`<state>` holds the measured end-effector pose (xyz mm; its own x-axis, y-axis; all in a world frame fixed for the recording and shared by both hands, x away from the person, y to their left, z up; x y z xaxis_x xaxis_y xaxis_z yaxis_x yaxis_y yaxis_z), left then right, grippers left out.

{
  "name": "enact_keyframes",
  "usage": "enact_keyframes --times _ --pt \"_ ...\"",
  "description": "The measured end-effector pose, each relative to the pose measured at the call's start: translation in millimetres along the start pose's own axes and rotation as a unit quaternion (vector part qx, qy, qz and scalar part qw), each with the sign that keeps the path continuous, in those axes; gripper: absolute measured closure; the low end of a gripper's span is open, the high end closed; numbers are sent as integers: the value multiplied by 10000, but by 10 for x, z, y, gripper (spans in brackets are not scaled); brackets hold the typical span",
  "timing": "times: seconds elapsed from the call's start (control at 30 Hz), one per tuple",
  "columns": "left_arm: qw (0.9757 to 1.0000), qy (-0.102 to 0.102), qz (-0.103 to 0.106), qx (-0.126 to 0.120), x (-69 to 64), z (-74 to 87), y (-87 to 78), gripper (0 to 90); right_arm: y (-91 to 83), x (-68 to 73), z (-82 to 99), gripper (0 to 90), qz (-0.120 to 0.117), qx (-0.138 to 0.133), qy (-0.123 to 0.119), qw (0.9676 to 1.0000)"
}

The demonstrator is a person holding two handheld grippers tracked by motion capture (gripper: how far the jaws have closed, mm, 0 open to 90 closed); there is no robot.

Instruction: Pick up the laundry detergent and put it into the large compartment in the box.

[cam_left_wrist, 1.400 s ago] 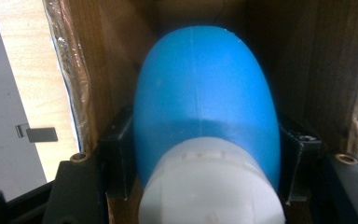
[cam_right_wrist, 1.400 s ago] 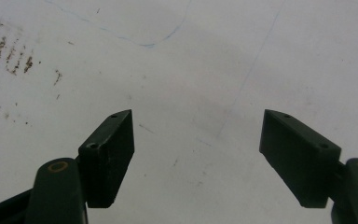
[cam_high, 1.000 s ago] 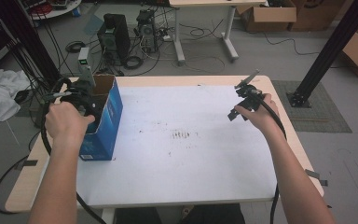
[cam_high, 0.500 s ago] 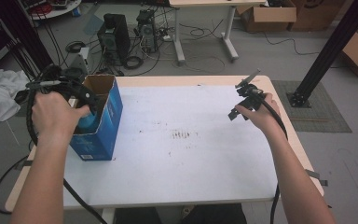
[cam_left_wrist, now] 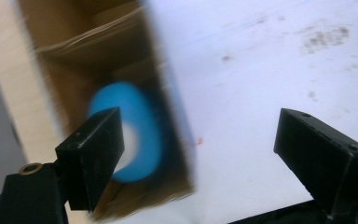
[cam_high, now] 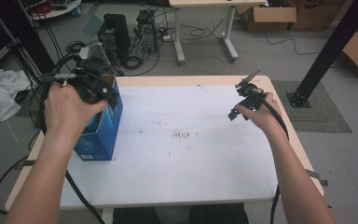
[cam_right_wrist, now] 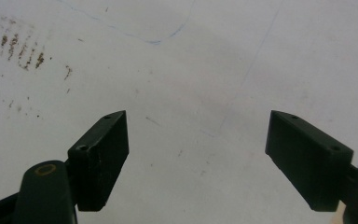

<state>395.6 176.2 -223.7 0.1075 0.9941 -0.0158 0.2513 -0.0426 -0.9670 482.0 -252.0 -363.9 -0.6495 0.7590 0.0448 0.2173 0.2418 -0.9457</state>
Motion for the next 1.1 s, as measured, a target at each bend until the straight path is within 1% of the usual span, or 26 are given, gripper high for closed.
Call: enact_keyframes --times 0.03,0.1,0.17,0.2,0.23,0.3,0.33,0.4,0.5,0.57,0.6,0.63,0.7,0.77,0.83,0.87,0.9,0.97,1.0,1.1 --pt "9999 130 6 17 -92 -1 23 164 -6 -3 0 208 -7 -2 -4 10000" --pt "9996 279 65 19 -220 0 59 157 -32 -7 0 201 31 4 6 10000" --pt "9987 496 143 -22 -362 4 102 157 -49 -2 1 200 27 -7 22 10000" --pt "9981 588 187 -17 -426 5 129 157 -54 -5 3 199 34 7 -24 10000" --pt "9976 665 207 -16 -485 4 157 156 -58 -4 2 195 43 13 -20 10000" --pt "9965 796 243 -5 -592 0 218 156 -66 1 2 195 11 -4 -7 10000" --pt "9959 844 316 -13 -653 -4 259 156 -71 7 3 195 5 4 12 10000" --pt "9947 930 434 -11 -741 -8 335 156 -73 4 5 192 23 16 -40 10000" --pt "9930 1094 443 56 -876 -3 474 156 -83 -2 11 193 33 20 -36 10000" --pt "9923 1156 442 104 -946 5 548 155 -91 0 13 192 31 18 -16 10000" --pt "9920 1196 394 125 -981 8 585 155 -94 -3 16 192 39 17 -24 10000" --pt "9917 1218 396 150 -1012 12 617 153 -97 -5 18 191 50 31 -17 10000" --pt "9909 1257 461 168 -1066 17 668 153 -100 -10 23 192 57 35 -30 10000" --pt "9904 1300 405 214 -1109 24 722 154 -99 -13 25 192 60 27 -23 10000" --pt "9899 1348 360 263 -1140 31 768 153 -97 -9 27 192 42 36 -26 10000" --pt "9900 1348 300 292 -1154 38 786 159 -95 -7 27 192 24 38 -38 10000" --pt "9893 1393 296 331 -1170 48 799 153 -94 -8 27 192 28 40 -48 10000" --pt "9889 1430 272 312 -1187 57 810 155 -90 -6 23 193 36 43 -34 10000" --pt "9882 1475 235 329 -1191 61 813 155 -87 -6 21 194 33 48 -42 10000" --pt "9884 1462 235 339 -1197 70 830 155 -71 3 14 193 31 64 -62 10000"
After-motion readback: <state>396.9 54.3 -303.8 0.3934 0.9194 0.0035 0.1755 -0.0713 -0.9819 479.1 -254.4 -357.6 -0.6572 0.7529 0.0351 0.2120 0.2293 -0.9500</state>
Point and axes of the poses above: each handheld gripper's, and its own axes: y roughly forward along the jaws, z roughly out of its underside, x roughly to its left, the point moved 3 cm from there along y, roughly forward along the jaws, and after that the axes turned 12 degrees about -y, right-handed, at the moved point
